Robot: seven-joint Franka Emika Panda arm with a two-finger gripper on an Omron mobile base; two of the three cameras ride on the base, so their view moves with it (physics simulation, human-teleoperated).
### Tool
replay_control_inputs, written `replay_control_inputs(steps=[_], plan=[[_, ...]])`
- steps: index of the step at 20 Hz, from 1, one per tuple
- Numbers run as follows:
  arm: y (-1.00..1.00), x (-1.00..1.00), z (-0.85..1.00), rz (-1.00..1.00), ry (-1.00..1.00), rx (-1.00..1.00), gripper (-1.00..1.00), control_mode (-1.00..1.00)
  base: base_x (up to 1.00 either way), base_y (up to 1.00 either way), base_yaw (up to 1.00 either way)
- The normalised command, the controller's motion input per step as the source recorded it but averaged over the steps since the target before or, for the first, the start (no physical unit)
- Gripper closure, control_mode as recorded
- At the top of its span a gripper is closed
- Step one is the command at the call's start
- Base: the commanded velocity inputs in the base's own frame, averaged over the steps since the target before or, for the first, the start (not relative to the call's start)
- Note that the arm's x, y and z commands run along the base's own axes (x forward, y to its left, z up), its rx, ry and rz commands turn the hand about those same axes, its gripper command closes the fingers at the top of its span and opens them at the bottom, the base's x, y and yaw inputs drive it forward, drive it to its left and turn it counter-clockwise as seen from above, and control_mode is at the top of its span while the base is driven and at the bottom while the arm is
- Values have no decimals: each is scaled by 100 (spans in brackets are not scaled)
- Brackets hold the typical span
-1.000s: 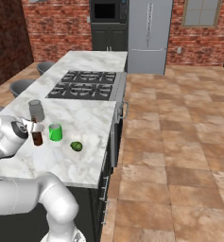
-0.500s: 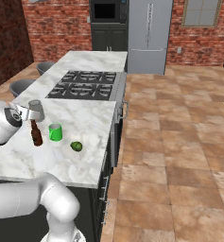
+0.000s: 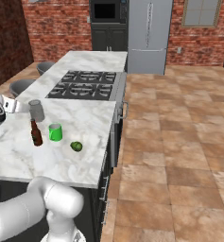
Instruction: Open the cabinet directly in front. Then move the beer and the mug to the dining counter with the jar on it.
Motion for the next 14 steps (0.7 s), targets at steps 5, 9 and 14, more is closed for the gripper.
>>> replay_control_inputs(steps=[5, 9, 14], plan=[[-99, -100, -8, 37, 0, 6, -100, -100, 0, 0, 0], [-100, -100, -35, 37, 0, 17, -100, -100, 0, 0, 0], [-100, -100, -75, 30, 0, 23, -100, -100, 0, 0, 0]])
